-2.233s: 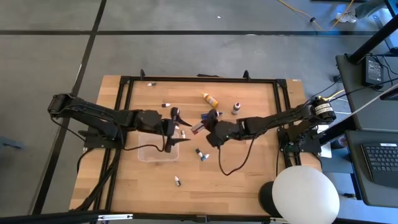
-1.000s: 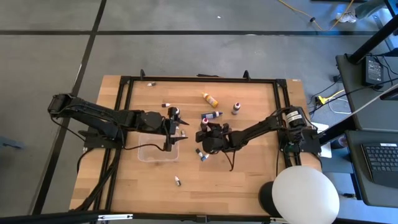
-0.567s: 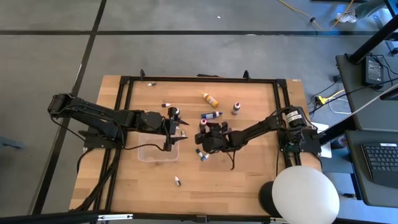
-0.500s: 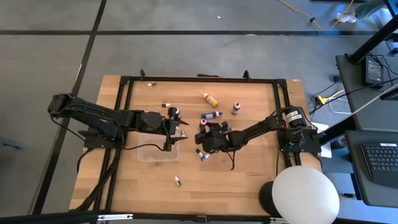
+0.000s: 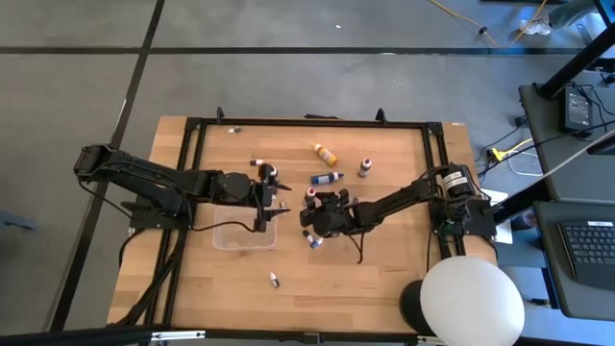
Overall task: Pick & Place food coloring
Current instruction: Put the large red food coloring bottle into the transparent bin
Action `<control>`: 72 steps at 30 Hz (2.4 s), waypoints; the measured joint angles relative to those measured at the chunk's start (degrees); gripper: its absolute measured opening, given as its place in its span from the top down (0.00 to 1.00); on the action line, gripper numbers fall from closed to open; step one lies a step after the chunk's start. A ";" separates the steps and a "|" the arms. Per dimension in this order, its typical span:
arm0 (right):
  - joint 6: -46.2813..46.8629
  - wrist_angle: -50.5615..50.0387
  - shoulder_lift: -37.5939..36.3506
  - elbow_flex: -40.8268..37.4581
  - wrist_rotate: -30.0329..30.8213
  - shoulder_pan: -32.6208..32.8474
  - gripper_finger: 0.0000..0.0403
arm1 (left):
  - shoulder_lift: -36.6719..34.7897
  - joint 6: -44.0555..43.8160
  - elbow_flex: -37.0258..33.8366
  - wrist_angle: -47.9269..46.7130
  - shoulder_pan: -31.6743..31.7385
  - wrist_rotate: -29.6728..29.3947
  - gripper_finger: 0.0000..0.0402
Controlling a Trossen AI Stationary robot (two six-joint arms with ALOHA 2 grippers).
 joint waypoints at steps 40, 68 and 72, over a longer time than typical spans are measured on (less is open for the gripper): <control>-8.72 3.80 -0.37 -0.17 -3.12 1.11 0.56 | 0.02 -0.17 0.00 0.00 -0.01 -2.39 0.34; -8.88 4.58 -0.48 -0.17 -5.56 1.11 0.56 | 0.02 -0.01 0.00 0.02 -0.01 -2.39 0.34; -8.88 4.47 -0.48 -0.17 -5.66 1.11 0.56 | 0.02 -0.02 0.00 0.02 -0.02 -2.39 0.34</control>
